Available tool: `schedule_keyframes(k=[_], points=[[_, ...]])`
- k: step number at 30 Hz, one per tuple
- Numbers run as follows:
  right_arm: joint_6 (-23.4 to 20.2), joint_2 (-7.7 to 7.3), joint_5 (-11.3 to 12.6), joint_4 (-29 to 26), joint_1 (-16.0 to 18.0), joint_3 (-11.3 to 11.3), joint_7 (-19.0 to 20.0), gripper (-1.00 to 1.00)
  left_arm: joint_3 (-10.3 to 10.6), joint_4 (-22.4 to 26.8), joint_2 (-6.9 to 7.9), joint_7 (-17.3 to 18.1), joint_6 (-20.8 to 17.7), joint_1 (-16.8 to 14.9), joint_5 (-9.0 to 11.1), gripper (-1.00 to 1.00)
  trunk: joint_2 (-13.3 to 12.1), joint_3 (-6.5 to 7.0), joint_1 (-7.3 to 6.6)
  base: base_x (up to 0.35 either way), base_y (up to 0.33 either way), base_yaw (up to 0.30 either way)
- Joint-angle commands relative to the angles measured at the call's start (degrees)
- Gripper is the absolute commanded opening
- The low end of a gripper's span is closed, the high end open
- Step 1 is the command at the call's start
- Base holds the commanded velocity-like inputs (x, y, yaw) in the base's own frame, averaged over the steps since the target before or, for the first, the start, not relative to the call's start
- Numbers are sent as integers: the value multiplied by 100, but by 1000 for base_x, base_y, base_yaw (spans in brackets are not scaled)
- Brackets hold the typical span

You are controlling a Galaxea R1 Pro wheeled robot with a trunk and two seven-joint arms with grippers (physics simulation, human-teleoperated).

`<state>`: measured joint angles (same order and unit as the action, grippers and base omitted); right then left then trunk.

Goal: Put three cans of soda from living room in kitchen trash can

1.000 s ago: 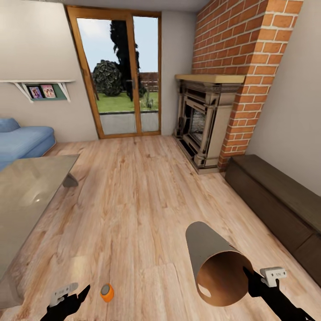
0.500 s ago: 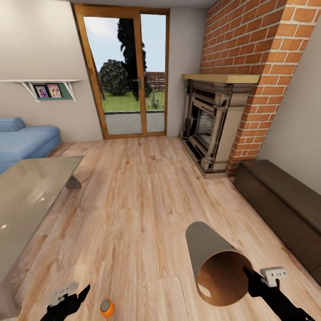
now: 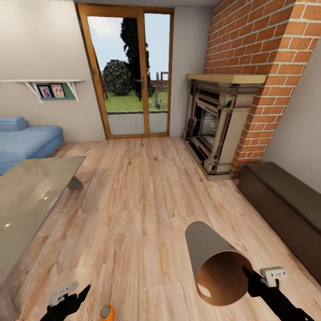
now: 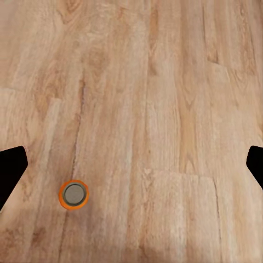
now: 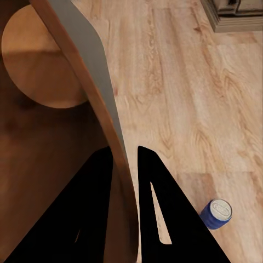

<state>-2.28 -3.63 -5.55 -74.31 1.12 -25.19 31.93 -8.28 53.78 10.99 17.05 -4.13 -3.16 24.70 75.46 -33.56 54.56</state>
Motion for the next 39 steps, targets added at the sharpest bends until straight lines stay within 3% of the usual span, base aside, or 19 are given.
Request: schedule_keyframes(k=[1,13,16,22,25,27,30,31,35,36,38,39], points=[[-4,1,72,-7,2,2,24,-100,0,0,0,0,0,0,0,100,0,1,0,3,0,202],[8,-4,72,4,2,-2,24,-100,-2,1,-22,0,-2,0,0,100,0,1,0,1,0,190],[8,-5,72,4,2,-8,24,-100,-13,1,-33,-55,-37,0,0,100,121,-53,66,0,0,33],[-34,-11,63,-45,9,-5,17,-100,-5,20,-38,-782,-151,-16,-16,100,361,-161,197,0,0,7],[-75,-19,63,-77,20,-4,15,-100,6,166,-9,-984,-864,-140,-7,100,482,-215,263,0,0,1],[-88,-18,63,-91,36,-4,15,-100,17,290,6,-1151,-1774,-645,-15,100,562,-251,307,0,0,0],[-94,-21,63,-96,49,-4,15,-100,23,331,7,-1339,-2383,-1129,-25,100,682,-304,373,0,0,0],[-99,-24,63,-98,57,-6,15,-100,25,347,-4,-1462,-2746,-1453,-27,100,722,-322,395,0,0,0],[-103,-33,63,-100,66,-10,19,-100,120,321,-31,-1645,-3316,-2082,-32,100,883,-394,483,0,0,0],[-104,-36,63,-100,69,-11,19,-100,283,276,-41,-1725,-3508,-2350,-33,100,923,-412,505,0,0,0],[-105,-35,63,-100,70,-11,19,-100,519,224,-48,-1830,-3634,-2577,-31,100,1003,-448,549,0,0,0],[-107,-34,60,-107,78,-12,16,-100,918,49,-58,-2120,-3760,-2867,-16,100,1043,-466,571,0,0,0]])
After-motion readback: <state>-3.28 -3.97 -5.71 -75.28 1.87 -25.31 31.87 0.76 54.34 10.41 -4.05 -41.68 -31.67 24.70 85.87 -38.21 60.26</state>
